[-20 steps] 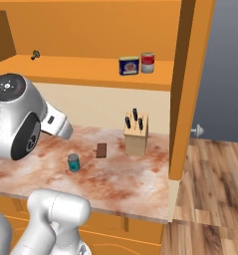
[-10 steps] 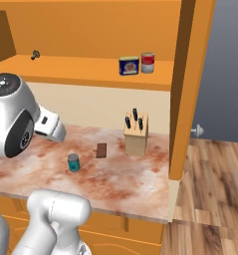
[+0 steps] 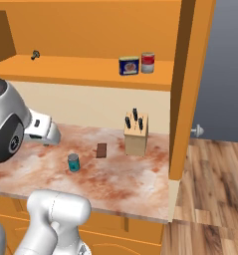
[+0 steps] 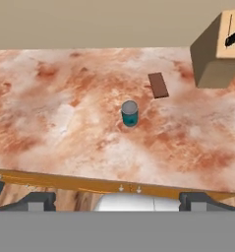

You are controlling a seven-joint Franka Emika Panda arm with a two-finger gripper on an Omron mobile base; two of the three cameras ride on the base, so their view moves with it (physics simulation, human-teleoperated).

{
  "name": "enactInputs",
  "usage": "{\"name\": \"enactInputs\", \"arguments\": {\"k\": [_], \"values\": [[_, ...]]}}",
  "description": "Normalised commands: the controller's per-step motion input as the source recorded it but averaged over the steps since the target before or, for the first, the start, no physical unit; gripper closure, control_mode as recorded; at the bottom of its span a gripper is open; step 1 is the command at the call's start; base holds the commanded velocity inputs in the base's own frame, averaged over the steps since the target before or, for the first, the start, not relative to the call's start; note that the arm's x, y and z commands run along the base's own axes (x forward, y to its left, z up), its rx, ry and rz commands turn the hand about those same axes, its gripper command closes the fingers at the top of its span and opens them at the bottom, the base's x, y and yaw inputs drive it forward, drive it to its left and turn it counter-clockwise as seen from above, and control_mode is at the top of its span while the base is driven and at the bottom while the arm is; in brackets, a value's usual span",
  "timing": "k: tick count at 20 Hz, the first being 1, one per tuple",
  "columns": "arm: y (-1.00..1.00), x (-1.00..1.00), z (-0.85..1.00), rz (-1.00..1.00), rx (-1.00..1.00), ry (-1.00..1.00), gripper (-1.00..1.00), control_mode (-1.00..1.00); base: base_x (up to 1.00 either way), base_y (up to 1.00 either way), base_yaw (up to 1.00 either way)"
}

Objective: Pick the cans from the counter and place them in their designated side in the cabinet.

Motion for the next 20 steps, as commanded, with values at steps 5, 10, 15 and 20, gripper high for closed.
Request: {"name": "enactInputs", "arguments": {"k": [5, 10, 15, 20], "values": [[0.06, -0.01, -0.16, 0.10, -0.05, 0.00, -1.00, -1.00, 0.00, 0.00, 0.00], [0.01, 0.00, -0.18, 0.09, -0.04, 0.00, -1.00, -1.00, 0.00, 0.00, 0.00], [0.00, 0.00, -0.17, 0.06, -0.08, 0.00, -1.00, -1.00, 0.00, 0.00, 0.00], [0.00, 0.03, -0.17, 0.05, -0.06, 0.00, -1.00, -1.00, 0.00, 0.00, 0.00]]}}
